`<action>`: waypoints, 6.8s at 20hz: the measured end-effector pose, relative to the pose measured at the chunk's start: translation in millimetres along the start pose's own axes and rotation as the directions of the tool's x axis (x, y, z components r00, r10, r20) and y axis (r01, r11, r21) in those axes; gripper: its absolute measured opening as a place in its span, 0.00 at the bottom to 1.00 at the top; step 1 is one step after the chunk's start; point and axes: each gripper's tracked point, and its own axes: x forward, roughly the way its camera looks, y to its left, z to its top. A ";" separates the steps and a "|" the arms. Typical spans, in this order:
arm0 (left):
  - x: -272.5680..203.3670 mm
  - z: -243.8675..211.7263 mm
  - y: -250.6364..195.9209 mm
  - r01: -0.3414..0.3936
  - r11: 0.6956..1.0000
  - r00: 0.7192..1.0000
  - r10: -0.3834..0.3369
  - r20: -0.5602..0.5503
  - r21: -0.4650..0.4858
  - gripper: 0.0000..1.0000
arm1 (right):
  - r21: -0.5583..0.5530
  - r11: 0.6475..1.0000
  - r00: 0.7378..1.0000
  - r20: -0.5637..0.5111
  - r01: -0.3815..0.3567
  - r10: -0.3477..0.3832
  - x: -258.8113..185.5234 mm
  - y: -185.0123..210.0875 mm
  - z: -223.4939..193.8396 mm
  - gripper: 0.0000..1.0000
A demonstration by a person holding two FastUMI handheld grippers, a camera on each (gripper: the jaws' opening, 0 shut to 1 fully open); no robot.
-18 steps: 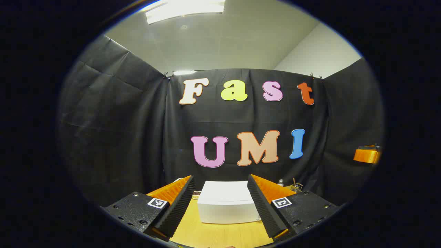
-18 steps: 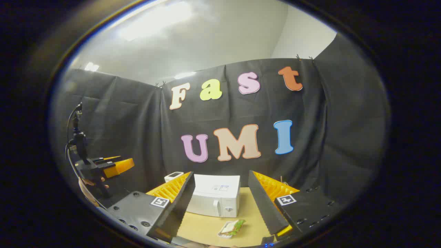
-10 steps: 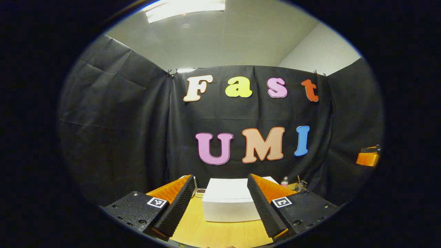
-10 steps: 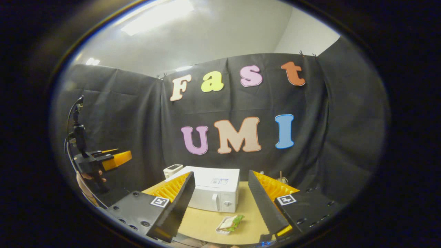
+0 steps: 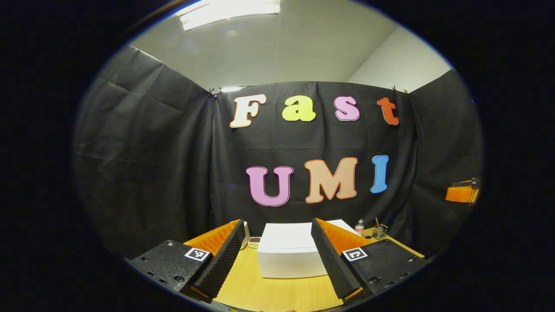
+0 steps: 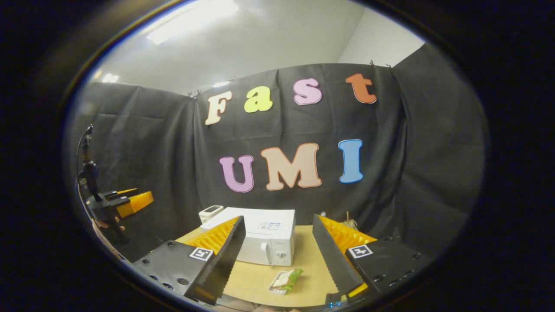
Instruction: Open the microwave oven with the left hand, put the food in, and close the microwave oven.
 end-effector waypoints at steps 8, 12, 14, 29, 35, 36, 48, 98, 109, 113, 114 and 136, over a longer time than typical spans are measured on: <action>5.6 -46.8 -41.3 0.134 0.991 0.991 -0.134 -0.009 -0.017 0.96 | 0.010 1.000 1.000 -0.015 -0.008 0.008 1.3 -0.7 -8.9 0.96; 17.1 -73.7 -44.7 0.120 0.993 0.993 -0.120 0.022 0.010 0.95 | 0.022 1.000 1.000 -0.011 -0.009 0.009 3.0 -3.6 -11.7 0.96; 22.3 -89.6 -55.7 0.131 0.991 0.991 -0.131 0.027 0.017 0.95 | 0.024 1.000 1.000 -0.006 -0.007 0.007 3.5 -6.9 -13.4 0.96; 84.5 -246.4 -172.8 0.268 0.963 0.963 -0.268 -0.023 0.039 0.95 | -0.010 0.997 0.996 0.050 0.076 -0.075 51.9 -61.6 -44.5 0.96; 119.6 -307.1 -201.1 0.277 0.960 0.961 -0.276 -0.027 0.034 0.95 | -0.021 0.996 0.996 0.043 0.082 -0.081 76.3 -73.0 -66.9 0.96; 125.7 -318.2 -206.5 0.281 0.959 0.959 -0.280 -0.035 0.044 0.95 | -0.020 0.997 0.996 0.047 0.077 -0.076 79.3 -72.1 -67.4 0.96; 172.5 -410.7 -241.6 0.289 0.957 0.948 -0.283 -0.147 0.019 0.84 | -0.145 0.983 0.990 0.099 0.116 -0.102 93.2 -75.3 -95.0 0.98; 48.6 -409.3 -145.7 0.172 0.983 0.982 -0.165 -0.096 0.068 0.92 | -0.098 0.978 0.982 -0.018 0.186 -0.189 41.1 -118.1 -266.4 0.92; -17.3 -416.3 -64.9 0.023 0.997 0.982 -0.036 -0.185 -0.069 0.94 | -0.030 0.988 0.986 -0.065 0.151 -0.152 47.3 -92.4 -295.7 0.92; -44.8 -412.7 -19.3 -0.048 0.993 0.978 0.025 -0.205 -0.108 0.94 | -0.032 0.992 0.983 -0.138 0.121 -0.124 51.5 -81.7 -320.4 0.93; -51.6 -410.8 -5.2 -0.073 0.991 0.977 0.049 -0.207 -0.110 0.95 | -0.043 0.992 0.980 -0.153 0.122 -0.127 52.3 -81.9 -324.6 0.92; -101.2 -283.8 201.8 -0.532 0.846 0.846 0.533 -0.004 0.033 0.89 | 0.182 0.983 0.863 -0.499 0.011 0.083 104.4 -59.8 -356.7 0.97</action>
